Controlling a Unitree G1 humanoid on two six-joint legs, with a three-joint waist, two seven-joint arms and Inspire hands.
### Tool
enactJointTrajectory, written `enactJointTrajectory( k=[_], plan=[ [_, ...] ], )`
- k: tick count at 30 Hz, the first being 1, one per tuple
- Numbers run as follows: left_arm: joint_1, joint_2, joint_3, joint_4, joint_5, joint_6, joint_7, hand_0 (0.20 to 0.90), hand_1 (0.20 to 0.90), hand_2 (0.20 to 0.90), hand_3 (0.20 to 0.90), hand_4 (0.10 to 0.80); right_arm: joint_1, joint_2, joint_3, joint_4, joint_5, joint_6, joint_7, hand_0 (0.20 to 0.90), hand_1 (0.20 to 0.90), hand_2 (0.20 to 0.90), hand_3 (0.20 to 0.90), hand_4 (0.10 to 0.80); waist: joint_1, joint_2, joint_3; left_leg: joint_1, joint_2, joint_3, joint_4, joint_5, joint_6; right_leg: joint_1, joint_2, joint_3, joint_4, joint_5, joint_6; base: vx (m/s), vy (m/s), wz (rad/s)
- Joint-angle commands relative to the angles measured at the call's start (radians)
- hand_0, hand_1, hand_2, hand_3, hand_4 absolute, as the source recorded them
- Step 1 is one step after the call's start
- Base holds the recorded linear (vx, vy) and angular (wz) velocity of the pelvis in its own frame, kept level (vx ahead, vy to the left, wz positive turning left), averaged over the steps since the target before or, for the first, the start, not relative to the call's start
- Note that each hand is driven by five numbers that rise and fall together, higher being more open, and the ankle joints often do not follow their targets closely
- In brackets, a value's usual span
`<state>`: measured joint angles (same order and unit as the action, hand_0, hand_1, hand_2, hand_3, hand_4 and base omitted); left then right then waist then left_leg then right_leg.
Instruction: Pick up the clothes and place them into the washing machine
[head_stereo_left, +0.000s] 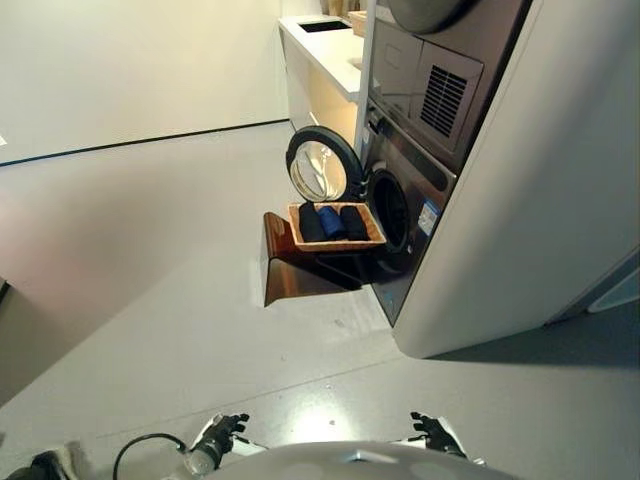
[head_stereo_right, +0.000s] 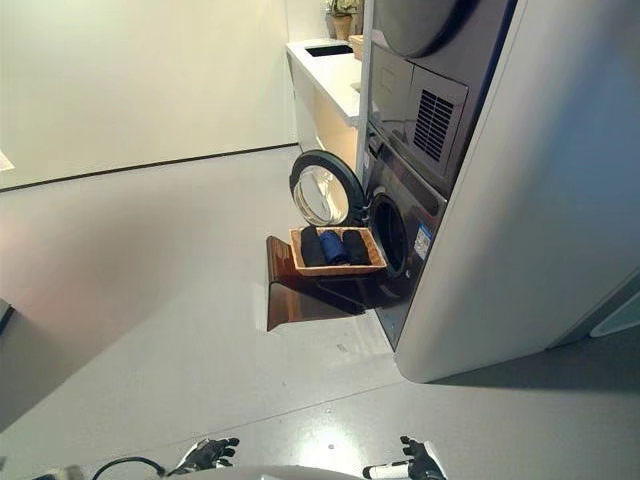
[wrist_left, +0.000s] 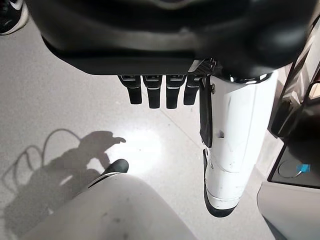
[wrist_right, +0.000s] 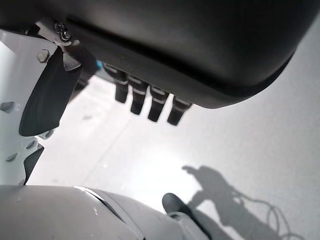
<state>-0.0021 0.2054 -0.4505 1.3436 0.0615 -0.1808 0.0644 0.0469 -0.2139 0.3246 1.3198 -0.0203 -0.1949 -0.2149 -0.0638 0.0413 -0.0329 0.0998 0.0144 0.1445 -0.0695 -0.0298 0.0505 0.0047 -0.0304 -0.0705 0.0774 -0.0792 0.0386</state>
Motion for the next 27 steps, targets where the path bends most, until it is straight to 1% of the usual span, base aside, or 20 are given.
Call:
enactJointTrajectory(
  k=[1,4,7,10,11,12,13,14,15,16,17,18,19,20,21,22,24,25,26,27],
  plan=[
    [-0.053,-0.043,0.021,0.024,-0.008,-0.027,0.008,0.900,0.900,0.900,0.900,0.800,-0.038,-0.016,0.021,0.037,0.005,-0.002,-0.011,0.900,0.900,0.900,0.900,0.800,0.005,-0.050,0.002,-0.037,-0.029,-0.027,-0.018,-0.008,-0.075,0.018,-0.003,-0.030,-0.131,0.106,0.038,0.000,0.000,0.00],
    [-0.051,-0.043,0.025,0.025,-0.008,-0.025,0.009,0.900,0.900,0.900,0.900,0.800,-0.034,-0.016,0.018,0.038,0.006,-0.003,-0.011,0.900,0.900,0.900,0.900,0.800,0.004,-0.051,0.000,-0.034,-0.027,-0.027,-0.018,-0.013,-0.075,0.020,-0.001,-0.033,-0.128,0.098,0.036,0.033,-0.029,0.03],
    [-0.054,-0.037,0.039,0.034,-0.013,-0.017,0.019,0.900,0.900,0.900,0.900,0.800,-0.038,-0.016,0.017,0.034,0.012,-0.002,-0.010,0.900,0.900,0.900,0.900,0.800,0.002,-0.050,0.006,-0.029,-0.019,-0.034,-0.012,-0.015,-0.075,0.013,0.010,-0.026,-0.099,0.077,0.022,0.022,-0.049,0.05],
    [-0.071,-0.024,0.053,0.029,-0.033,-0.018,0.030,0.900,0.900,0.900,0.900,0.800,-0.054,-0.018,0.020,0.023,0.021,-0.007,-0.014,0.900,0.900,0.900,0.900,0.800,0.005,-0.067,0.035,-0.093,0.000,-0.034,0.116,-0.051,-0.074,-0.021,0.017,-0.009,-0.053,0.062,0.004,-0.030,-0.086,0.03],
    [-0.072,-0.024,0.053,0.029,-0.033,-0.018,0.030,0.900,0.900,0.900,0.900,0.800,-0.054,-0.018,0.019,0.023,0.021,-0.007,-0.014,0.900,0.900,0.900,0.900,0.800,0.005,-0.066,0.034,-0.098,0.001,-0.034,0.122,-0.054,-0.074,-0.024,0.017,-0.009,-0.051,0.061,0.004,0.008,-0.147,-0.01],
    [-0.074,-0.018,0.068,0.023,-0.053,-0.022,0.032,0.900,0.900,0.900,0.900,0.800,-0.056,-0.022,0.022,0.017,0.023,-0.013,-0.017,0.900,0.900,0.900,0.900,0.800,0.016,-0.088,0.060,-0.160,0.001,-0.034,0.288,-0.087,-0.069,-0.019,0.020,0.001,-0.030,0.048,-0.014,0.038,-0.178,-0.04],
    [-0.073,-0.014,0.076,0.019,-0.064,-0.023,0.033,0.900,0.900,0.900,0.900,0.800,-0.056,-0.024,0.023,0.014,0.024,-0.014,-0.019,0.900,0.900,0.900,0.900,0.800,0.031,-0.097,0.088,-0.224,0.009,-0.047,0.443,-0.077,-0.064,-0.004,0.025,0.009,-0.019,0.045,-0.027,0.037,-0.180,-0.08],
    [-0.074,-0.014,0.076,0.019,-0.064,-0.023,0.033,0.900,0.900,0.900,0.900,0.800,-0.057,-0.023,0.023,0.014,0.024,-0.014,-0.019,0.900,0.900,0.900,0.900,0.800,0.029,-0.098,0.085,-0.229,0.007,-0.049,0.442,-0.074,-0.064,-0.009,0.024,0.007,-0.020,0.047,-0.027,0.007,-0.143,-0.08],
    [-0.077,-0.014,0.080,0.014,-0.082,-0.027,0.037,0.900,0.900,0.900,0.900,0.800,-0.061,-0.033,0.024,0.010,0.026,-0.015,-0.024,0.900,0.900,0.900,0.900,0.800,0.055,-0.108,0.130,-0.329,-0.024,-0.096,0.578,-0.030,-0.057,0.003,0.023,0.009,-0.013,0.038,-0.040,-0.006,-0.071,-0.03],
    [-0.077,-0.014,0.080,0.014,-0.082,-0.027,0.037,0.900,0.900,0.900,0.900,0.800,-0.061,-0.033,0.024,0.011,0.026,-0.015,-0.024,0.900,0.900,0.900,0.900,0.800,0.055,-0.108,0.129,-0.330,-0.024,-0.096,0.579,-0.030,-0.057,0.002,0.023,0.008,-0.013,0.038,-0.040,0.030,-0.094,0.07],
    [-0.079,-0.015,0.086,0.016,-0.100,-0.031,0.040,0.900,0.900,0.900,0.900,0.800,-0.068,-0.037,0.025,0.008,0.029,-0.018,-0.030,0.900,0.900,0.900,0.900,0.800,0.061,-0.113,0.138,-0.381,-0.031,-0.094,0.571,-0.023,-0.051,0.006,0.021,0.006,-0.015,0.029,-0.042,0.162,-0.016,-0.06],
    [-0.074,-0.017,0.090,0.021,-0.117,-0.034,0.042,0.900,0.900,0.900,0.900,0.800,-0.083,-0.044,0.028,0.009,0.036,-0.019,-0.041,0.900,0.900,0.900,0.900,0.800,0.075,-0.105,0.141,-0.477,-0.023,-0.071,0.491,-0.009,-0.047,0.015,0.027,0.006,-0.026,0.011,-0.035,0.168,-0.014,0.03],
    [-0.074,-0.017,0.090,0.021,-0.118,-0.034,0.042,0.900,0.900,0.900,0.900,0.800,-0.082,-0.044,0.028,0.009,0.036,-0.019,-0.041,0.900,0.900,0.900,0.900,0.800,0.075,-0.105,0.141,-0.477,-0.024,-0.071,0.492,-0.011,-0.046,0.016,0.026,0.007,-0.026,0.010,-0.035,0.388,0.071,0.27],
    [-0.049,-0.023,0.100,0.030,-0.128,-0.038,0.051,0.900,0.900,0.900,0.900,0.800,-0.088,-0.050,0.031,0.012,0.041,-0.023,-0.051,0.900,0.900,0.900,0.900,0.800,0.108,-0.081,0.139,-0.493,-0.014,-0.085,0.289,0.087,-0.068,0.067,0.056,0.036,-0.055,-0.015,-0.023,0.431,0.117,0.40],
    [-0.034,-0.030,0.102,0.036,-0.129,-0.037,0.056,0.900,0.900,0.900,0.900,0.800,-0.090,-0.053,0.028,0.019,0.045,-0.023,-0.054,0.900,0.900,0.900,0.900,0.800,0.120,-0.067,0.131,-0.512,0.002,-0.091,0.181,0.115,-0.076,0.102,0.066,0.051,-0.072,-0.036,-0.015,0.545,0.148,0.27],
    [-0.028,-0.032,0.102,0.039,-0.129,-0.035,0.058,0.900,0.900,0.900,0.900,0.800,-0.088,-0.054,0.028,0.022,0.048,-0.022,-0.057,0.900,0.900,0.900,0.900,0.800,0.128,-0.064,0.129,-0.502,0.006,-0.084,0.118,0.144,-0.083,0.129,0.061,0.061,-0.083,-0.048,-0.010,0.295,0.087,-0.08],
    [-0.019,-0.039,0.103,0.044,-0.129,-0.033,0.062,0.900,0.900,0.900,0.900,0.800,-0.089,-0.053,0.029,0.026,0.049,-0.021,-0.062,0.900,0.900,0.900,0.900,0.800,0.138,-0.060,0.122,-0.519,0.010,-0.073,0.061,0.169,-0.091,0.154,0.059,0.071,-0.092,-0.065,-0.004,0.314,0.101,-0.13],
    [-0.010,-0.043,0.107,0.046,-0.129,-0.032,0.066,0.900,0.900,0.900,0.900,0.800,-0.092,-0.054,0.026,0.028,0.050,-0.018,-0.059,0.900,0.900,0.900,0.900,0.800,0.145,-0.064,0.112,-0.523,0.012,-0.055,0.045,0.188,-0.095,0.188,0.041,0.083,-0.101,-0.080,0.010,0.482,0.178,-0.22],
    [-0.005,-0.040,0.114,0.050,-0.131,-0.030,0.065,0.900,0.900,0.900,0.900,0.800,-0.091,-0.053,0.025,0.027,0.050,-0.014,-0.054,0.900,0.900,0.900,0.900,0.800,0.156,-0.062,0.100,-0.500,0.022,-0.056,0.047,0.200,-0.092,0.207,0.033,0.098,-0.101,-0.087,0.014,0.500,0.204,-0.50],
    [-0.004,-0.036,0.120,0.054,-0.133,-0.027,0.066,0.900,0.900,0.900,0.900,0.800,-0.090,-0.049,0.022,0.026,0.049,-0.012,-0.054,0.900,0.900,0.900,0.900,0.800,0.162,-0.066,0.086,-0.492,0.017,-0.061,0.050,0.231,-0.087,0.221,0.018,0.100,-0.098,-0.092,0.020,0.678,0.278,-0.70]
  ],
)
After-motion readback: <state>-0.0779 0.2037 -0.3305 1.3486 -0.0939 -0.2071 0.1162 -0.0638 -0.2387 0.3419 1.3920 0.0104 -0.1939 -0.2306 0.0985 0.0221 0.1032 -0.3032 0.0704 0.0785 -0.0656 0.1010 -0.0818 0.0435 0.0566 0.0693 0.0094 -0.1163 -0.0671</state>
